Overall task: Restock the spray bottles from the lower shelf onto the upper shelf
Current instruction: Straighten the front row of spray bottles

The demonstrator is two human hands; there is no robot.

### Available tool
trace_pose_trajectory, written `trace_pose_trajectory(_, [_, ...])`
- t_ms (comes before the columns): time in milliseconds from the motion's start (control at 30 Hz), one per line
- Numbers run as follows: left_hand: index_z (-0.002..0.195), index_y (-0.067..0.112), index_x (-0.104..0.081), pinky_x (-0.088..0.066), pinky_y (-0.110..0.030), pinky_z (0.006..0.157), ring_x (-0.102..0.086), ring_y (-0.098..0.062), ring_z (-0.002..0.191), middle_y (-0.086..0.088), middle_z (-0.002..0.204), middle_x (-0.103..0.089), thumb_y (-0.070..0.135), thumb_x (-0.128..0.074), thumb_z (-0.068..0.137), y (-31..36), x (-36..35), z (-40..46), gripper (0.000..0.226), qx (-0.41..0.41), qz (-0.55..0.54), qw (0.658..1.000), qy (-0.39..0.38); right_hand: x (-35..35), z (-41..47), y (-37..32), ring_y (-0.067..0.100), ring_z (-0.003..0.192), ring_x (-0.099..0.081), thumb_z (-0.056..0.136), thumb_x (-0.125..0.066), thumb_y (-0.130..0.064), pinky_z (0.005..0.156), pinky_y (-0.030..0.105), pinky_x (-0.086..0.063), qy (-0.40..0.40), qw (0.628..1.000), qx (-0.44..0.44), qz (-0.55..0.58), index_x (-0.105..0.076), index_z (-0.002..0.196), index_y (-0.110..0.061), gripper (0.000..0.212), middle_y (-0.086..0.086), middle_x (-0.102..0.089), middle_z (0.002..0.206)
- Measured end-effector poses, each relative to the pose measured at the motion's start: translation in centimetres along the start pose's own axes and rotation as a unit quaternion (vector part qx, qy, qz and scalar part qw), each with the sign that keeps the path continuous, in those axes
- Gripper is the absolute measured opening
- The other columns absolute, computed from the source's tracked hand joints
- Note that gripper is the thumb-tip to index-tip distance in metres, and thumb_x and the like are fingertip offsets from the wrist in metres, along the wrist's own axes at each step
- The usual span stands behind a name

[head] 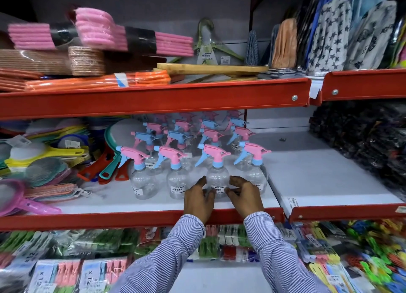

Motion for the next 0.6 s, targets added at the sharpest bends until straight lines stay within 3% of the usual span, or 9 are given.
trace_pose_trajectory(133, [0.128, 0.012, -0.056, -0.052, -0.025, 0.086, -0.069, -0.017, 0.098, -0.005, 0.115, -0.071, 0.025, -0.060, 0.090, 0.1, 0.3, -0.2, 0.040, 0.013, -0.010, 1.000, -0.002, 0.1, -0.1, -0.1, 0.011, 0.086, -0.066, 0.084, -0.069, -0.012, 0.085, 0.019, -0.047, 0.010, 1.000, 0.004, -0.012, -0.061, 0.123, -0.008, 0.040, 0.007, -0.068, 0.122])
trace_pose_trajectory(267, [0.131, 0.011, -0.054, -0.054, -0.027, 0.091, -0.066, -0.015, 0.105, -0.002, 0.123, -0.064, 0.024, -0.066, 0.087, 0.2, 1.9, -1.4, 0.048, 0.024, -0.070, 0.997, 0.003, 0.8, -1.0, -0.7, 0.015, 0.083, -0.069, 0.082, -0.070, -0.015, 0.085, 0.021, -0.051, 0.065, 0.998, 0.006, -0.017, -0.067, 0.115, -0.010, 0.034, 0.005, -0.072, 0.112])
trace_pose_trajectory(333, [0.116, 0.015, -0.066, -0.056, -0.024, 0.085, -0.068, -0.004, 0.090, 0.001, 0.106, -0.072, 0.018, -0.067, 0.083, -0.1, 4.2, -2.5, 0.032, 0.003, -0.091, 0.994, 0.057, 1.7, -2.6, -1.5, 0.011, 0.069, -0.068, 0.080, -0.070, -0.013, 0.076, 0.021, -0.057, 0.136, 0.990, 0.017, 0.007, -0.072, 0.100, -0.014, 0.020, 0.004, -0.076, 0.096])
trace_pose_trajectory(400, [0.097, 0.018, -0.071, -0.055, -0.015, 0.072, -0.067, 0.001, 0.077, 0.006, 0.087, -0.074, 0.011, -0.068, 0.080, -1.1, 7.4, -3.7, 0.019, -0.005, -0.095, 0.987, 0.131, 1.2, -4.3, -3.1, 0.004, 0.059, -0.065, 0.078, -0.071, -0.010, 0.062, 0.011, -0.054, 0.165, 0.985, 0.050, 0.018, -0.073, 0.086, -0.019, 0.012, -0.001, -0.075, 0.080])
trace_pose_trajectory(467, [0.097, 0.018, -0.069, -0.056, -0.021, 0.070, -0.066, -0.003, 0.074, 0.004, 0.088, -0.073, 0.012, -0.069, 0.078, -2.5, 10.1, -4.0, 0.019, 0.011, -0.091, 0.980, 0.175, -0.9, -5.3, -4.6, 0.001, 0.062, -0.066, 0.077, -0.070, -0.007, 0.059, 0.005, -0.050, 0.137, 0.987, 0.075, 0.024, -0.073, 0.084, -0.020, 0.016, -0.004, -0.074, 0.076])
trace_pose_trajectory(533, [0.110, 0.016, -0.063, -0.057, -0.033, 0.077, -0.066, -0.013, 0.084, -0.002, 0.104, -0.069, 0.018, -0.071, 0.078, -4.1, 11.5, -3.3, 0.032, 0.021, -0.059, 0.983, 0.170, -3.7, -5.2, -5.8, -0.003, 0.064, -0.065, 0.079, -0.067, -0.006, 0.065, 0.002, -0.049, 0.090, 0.993, 0.080, 0.021, -0.073, 0.096, -0.017, 0.022, -0.003, -0.075, 0.086])
trace_pose_trajectory(600, [0.125, 0.009, -0.055, -0.054, -0.039, 0.087, -0.063, -0.022, 0.099, -0.009, 0.121, -0.063, 0.023, -0.072, 0.079, -5.2, 11.4, -2.3, 0.051, 0.038, -0.035, 0.992, 0.119, -6.4, -4.4, -6.3, 0.002, 0.076, -0.068, 0.083, -0.064, -0.009, 0.078, 0.015, -0.055, 0.039, 0.997, 0.067, 0.007, -0.066, 0.116, -0.013, 0.033, 0.002, -0.073, 0.106])
Point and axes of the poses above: each hand's wrist, its own z-axis towards the middle knuckle, its own x-axis out of the back of the hand, y = z × x, the point moved 7 cm from there along z, towards the middle knuckle
